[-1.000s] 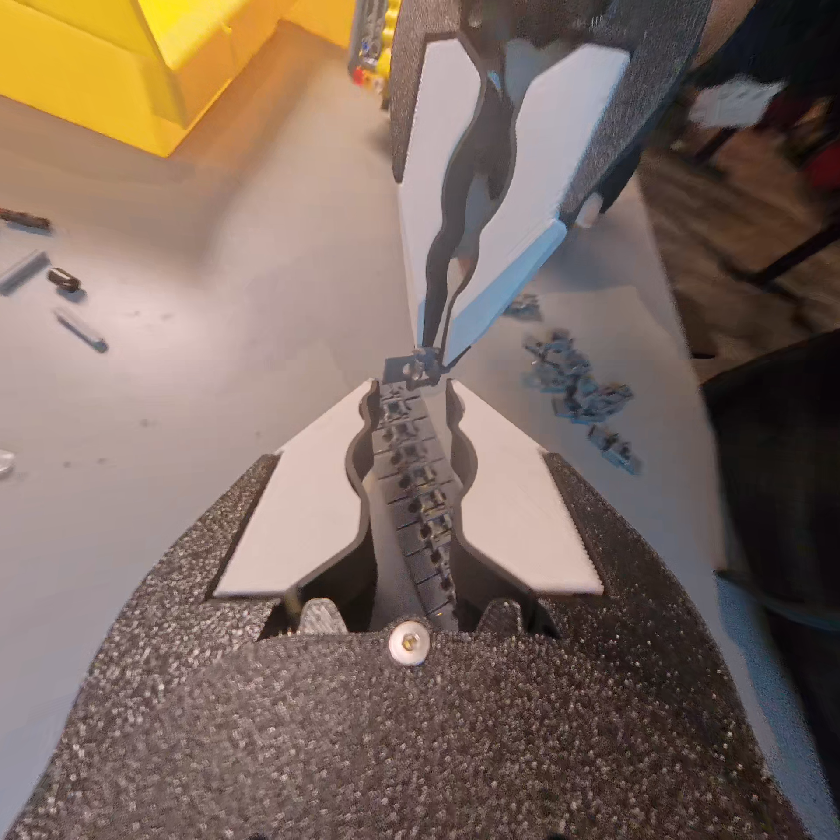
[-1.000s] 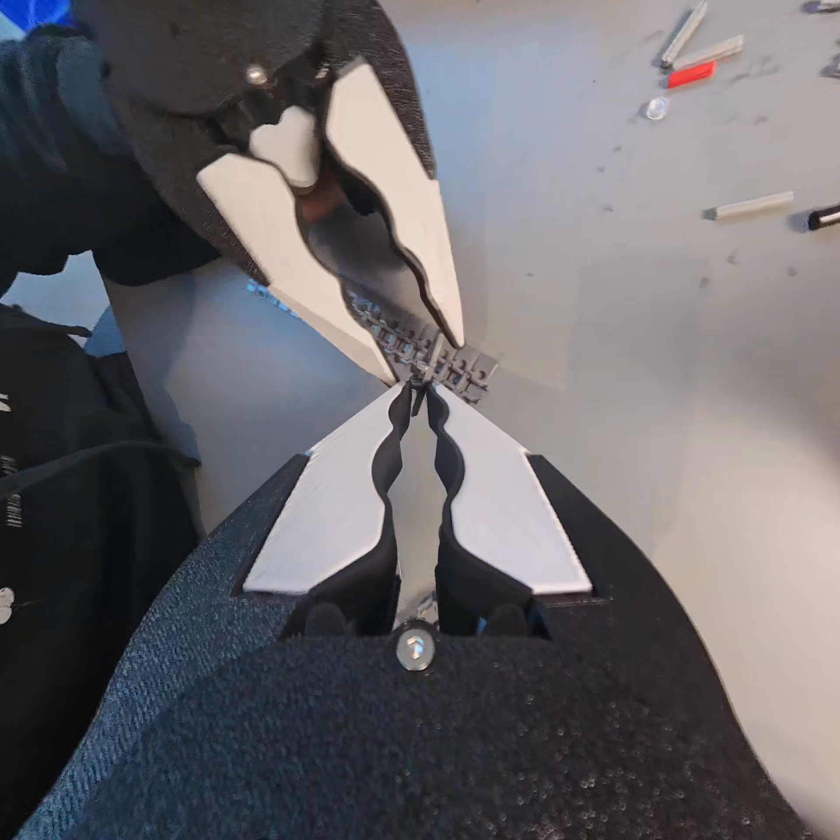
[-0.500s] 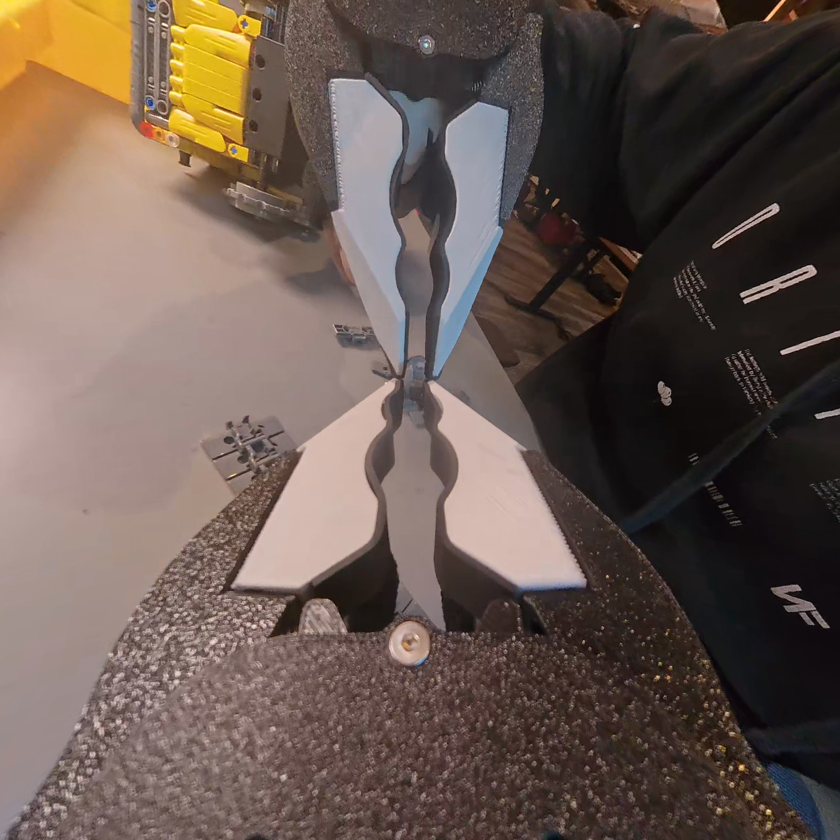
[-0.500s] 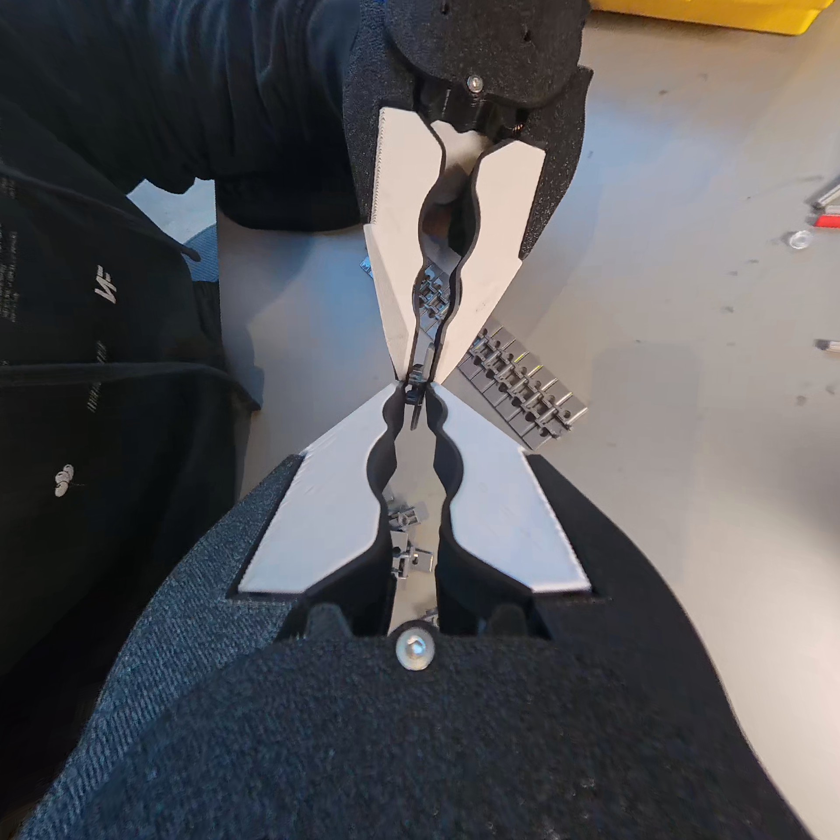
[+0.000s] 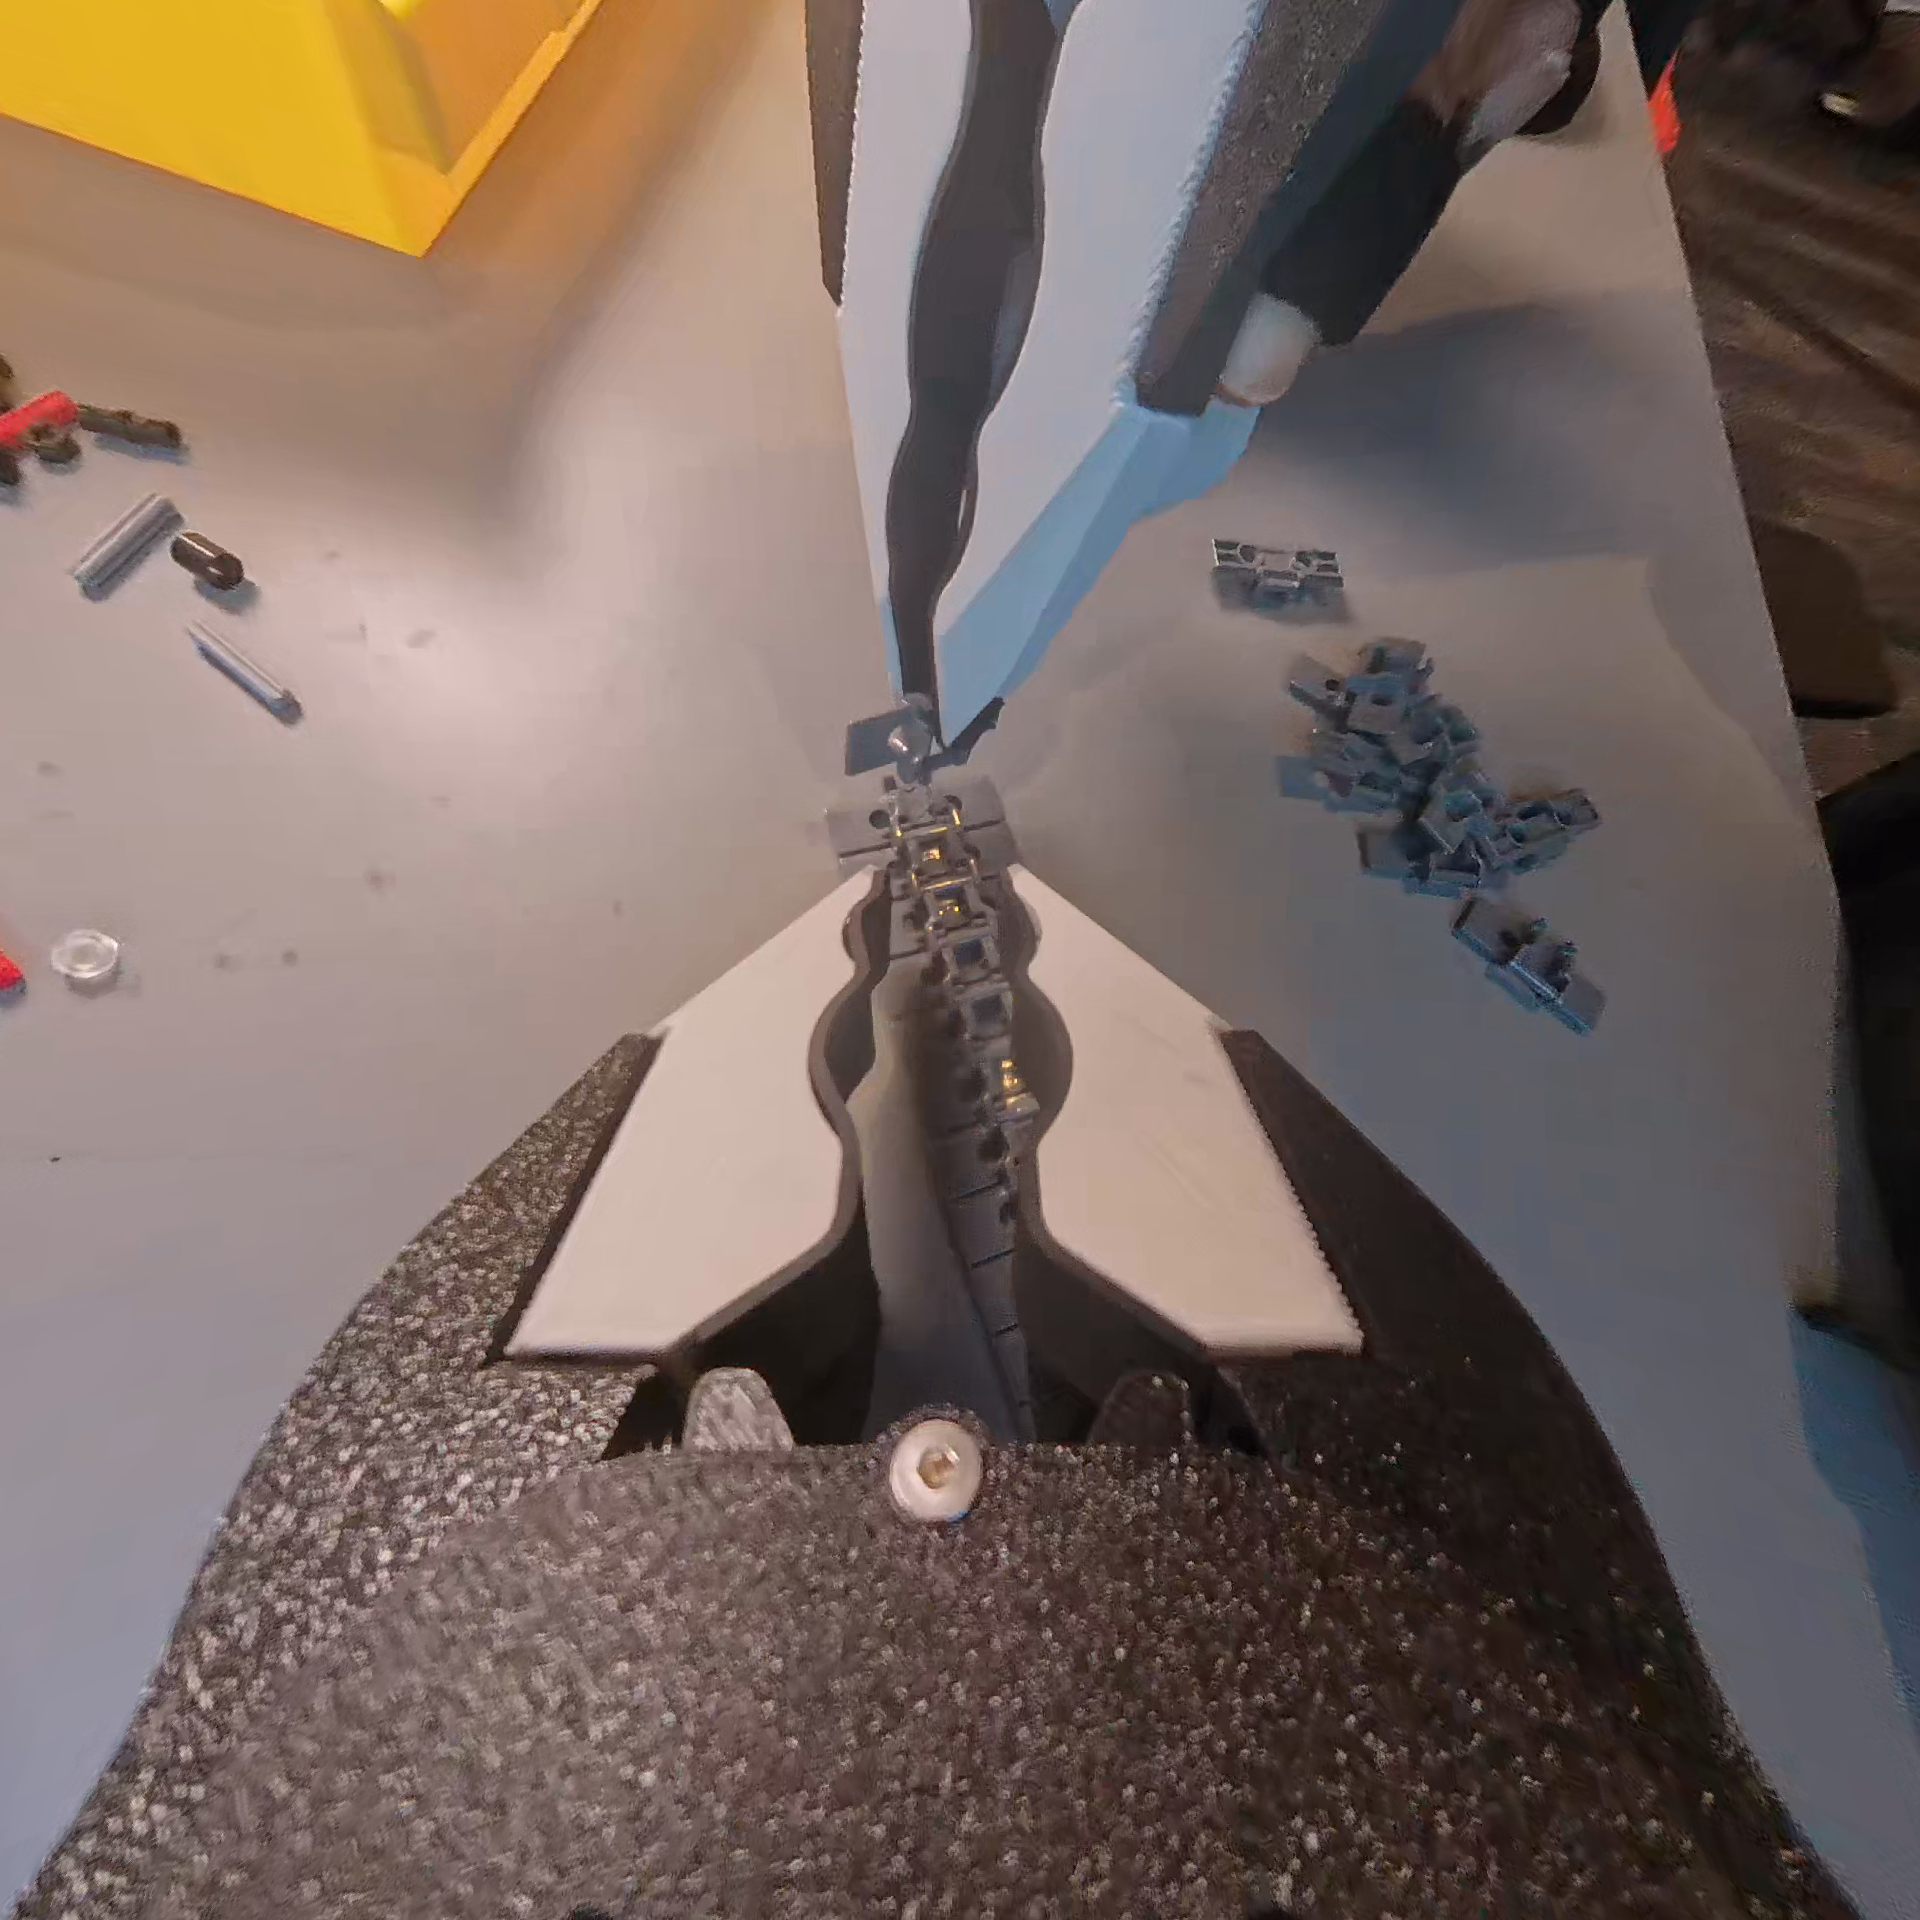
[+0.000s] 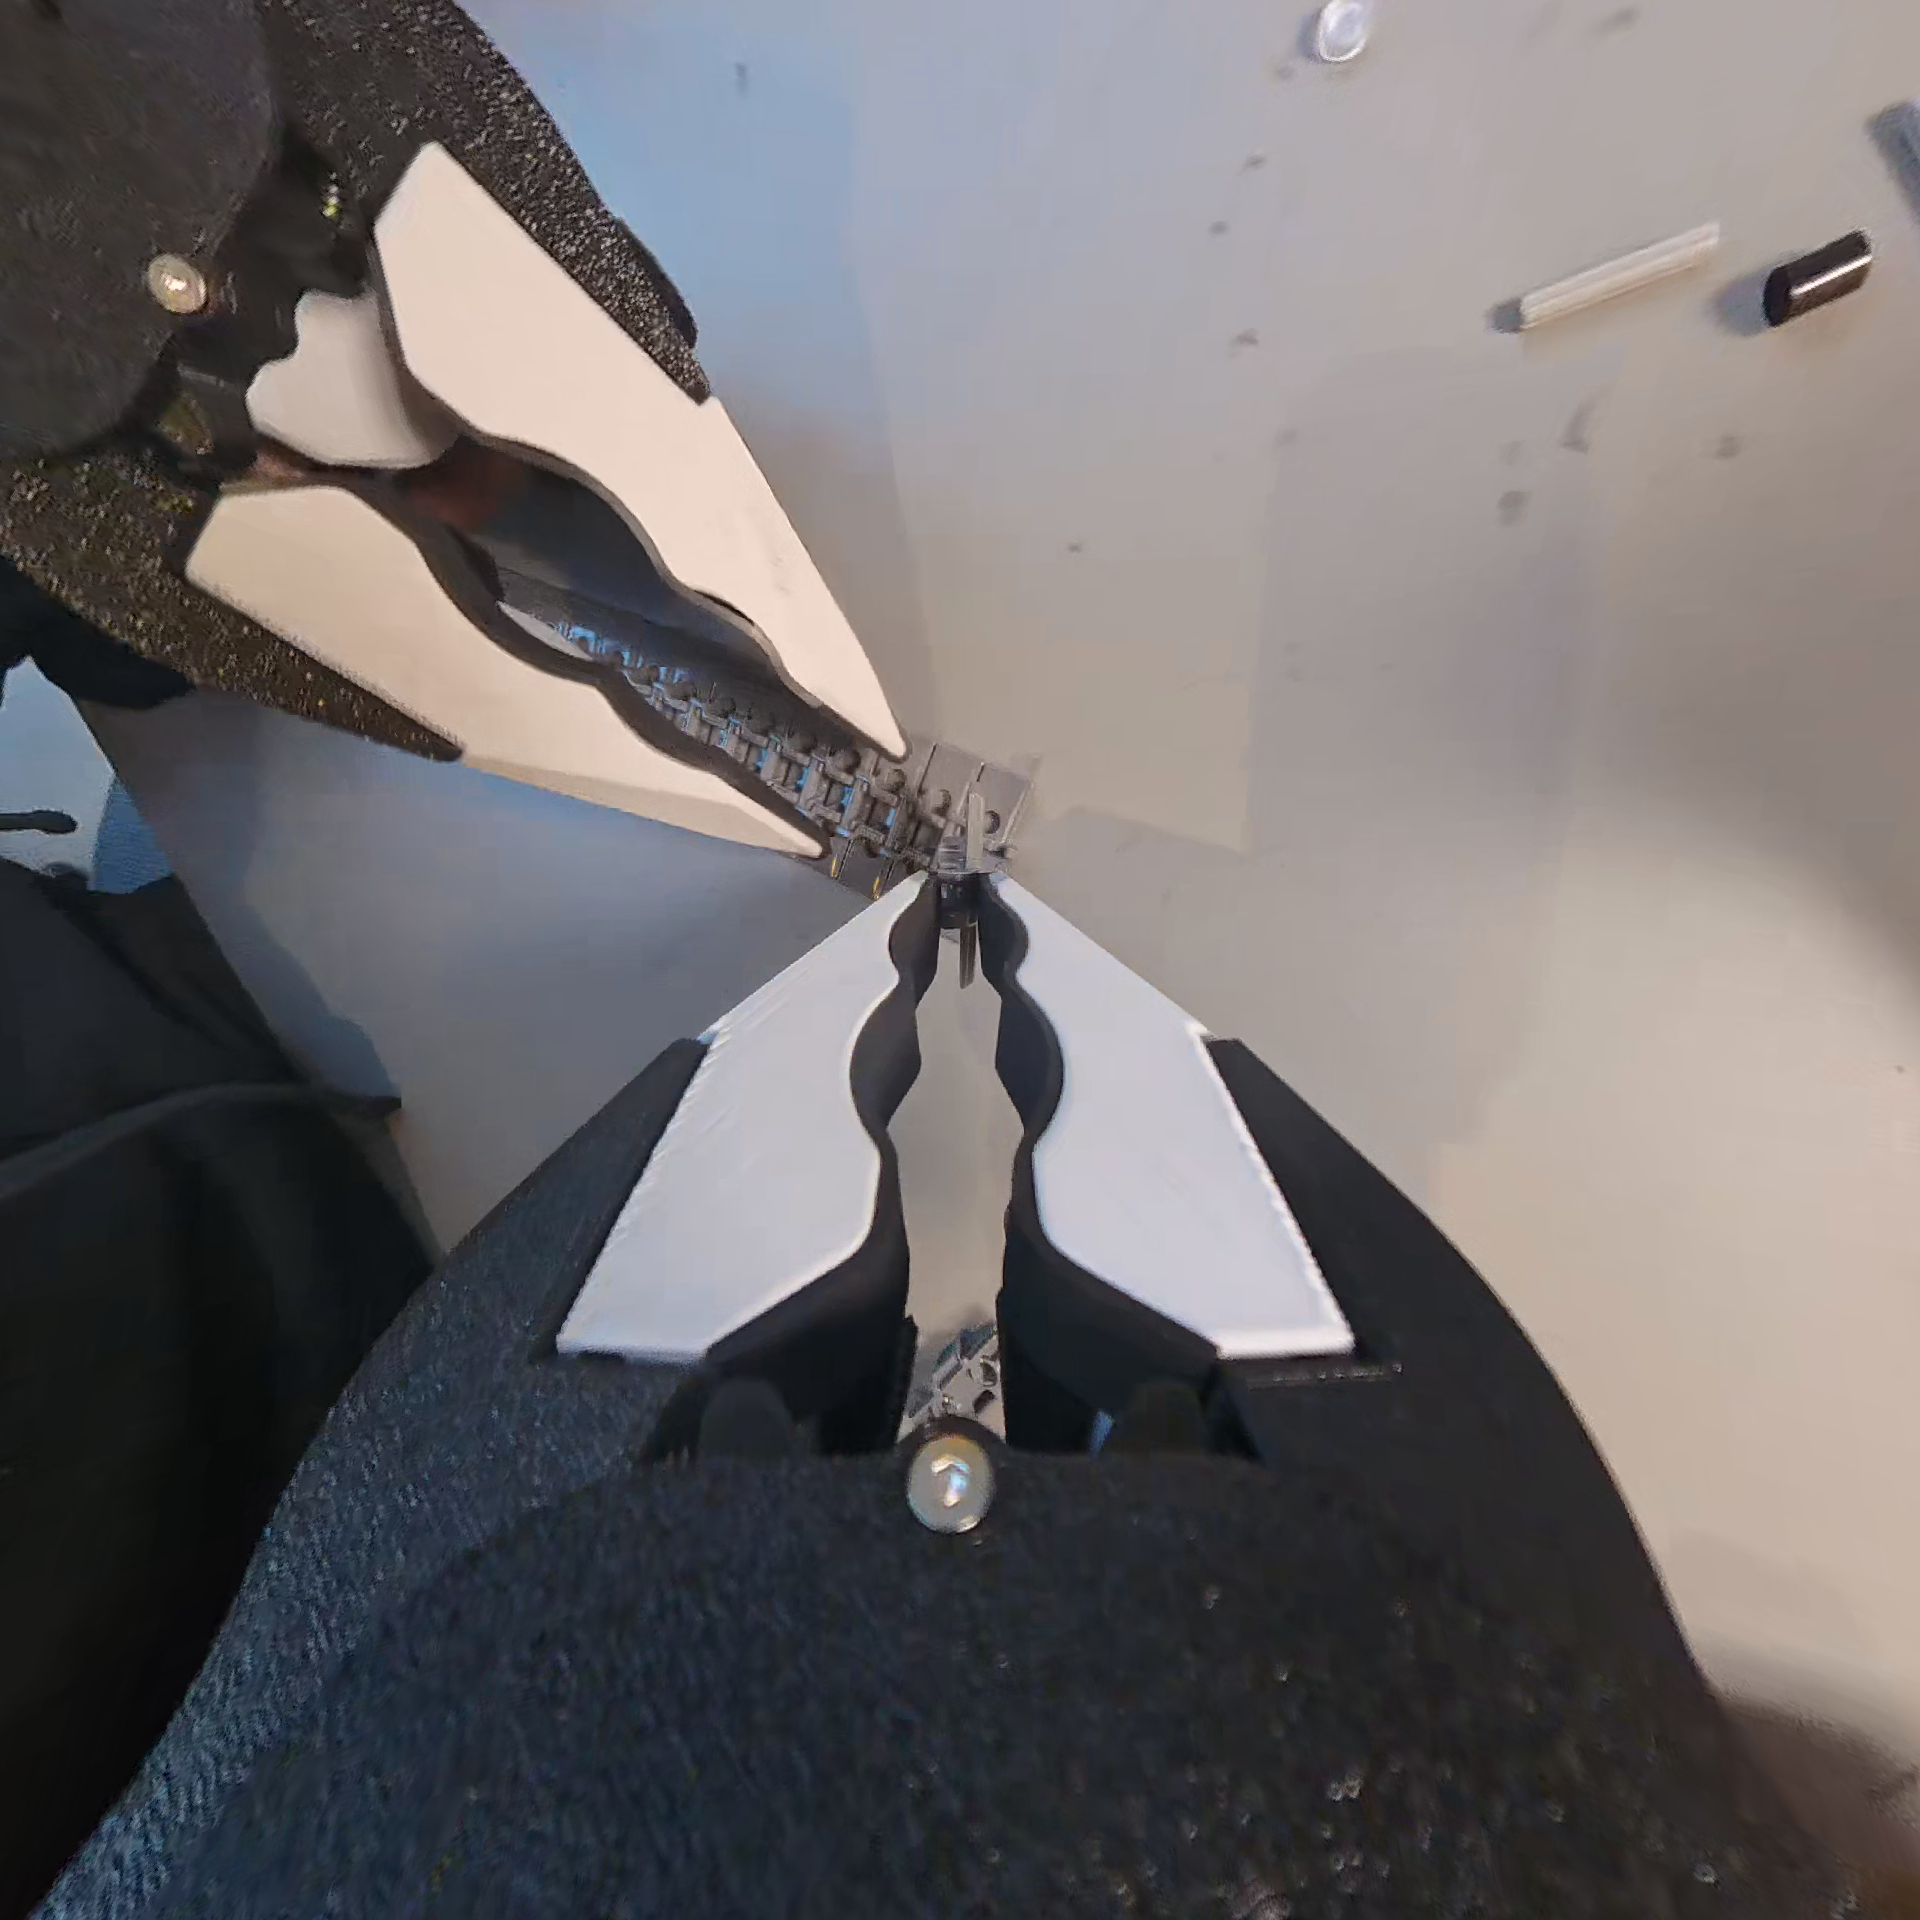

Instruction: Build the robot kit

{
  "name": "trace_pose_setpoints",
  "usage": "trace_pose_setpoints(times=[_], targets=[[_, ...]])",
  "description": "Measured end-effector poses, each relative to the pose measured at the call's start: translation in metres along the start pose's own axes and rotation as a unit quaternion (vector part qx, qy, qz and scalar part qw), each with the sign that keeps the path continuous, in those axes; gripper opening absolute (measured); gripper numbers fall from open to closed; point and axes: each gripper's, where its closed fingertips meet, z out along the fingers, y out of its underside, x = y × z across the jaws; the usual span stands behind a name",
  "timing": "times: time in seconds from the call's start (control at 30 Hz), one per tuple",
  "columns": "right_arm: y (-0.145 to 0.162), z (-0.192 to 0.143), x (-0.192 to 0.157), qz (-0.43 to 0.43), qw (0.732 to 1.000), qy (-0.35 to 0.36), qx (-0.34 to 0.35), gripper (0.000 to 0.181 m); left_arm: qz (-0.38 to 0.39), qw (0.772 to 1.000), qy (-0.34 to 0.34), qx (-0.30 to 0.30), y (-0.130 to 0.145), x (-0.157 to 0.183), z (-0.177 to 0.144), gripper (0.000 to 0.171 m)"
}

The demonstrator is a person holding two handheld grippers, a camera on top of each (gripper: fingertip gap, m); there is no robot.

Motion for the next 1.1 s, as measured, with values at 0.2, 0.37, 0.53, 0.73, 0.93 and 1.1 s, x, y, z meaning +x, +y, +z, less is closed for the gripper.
trace_pose_setpoints(times=[0.2,0.37,0.53,0.73,0.93,1.1], targets=[[0.004,0.007,0.005,0.026,0.999,0.022,-0.018,0.006,0.005,0.999,-0.032,-0.023,0.003,-0.002,0.013,0.02],[0.002,0.008,0.006,0.044,0.998,0.034,-0.017,0.006,0.019,0.997,-0.064,-0.028,0.003,-0.005,0.016,0.016],[0.002,0.008,0.006,0.061,0.997,0.035,-0.02,0.006,0.026,0.996,-0.074,-0.03,0.004,-0.005,0.016,0.016],[0.001,0.009,0.008,0.066,0.996,0.047,-0.027,0.005,0.025,0.996,-0.079,-0.028,0.004,-0.005,0.016,0.015],[0.001,0.009,0.01,0.056,0.994,0.079,-0.055,0.005,0.025,0.995,-0.093,-0.027,0.003,-0.005,0.017,0.014],[0.002,0.011,0.012,0.036,0.988,0.12,-0.091,0.005,0.029,0.994,-0.105,-0.029,0.003,-0.004,0.017,0.013]])
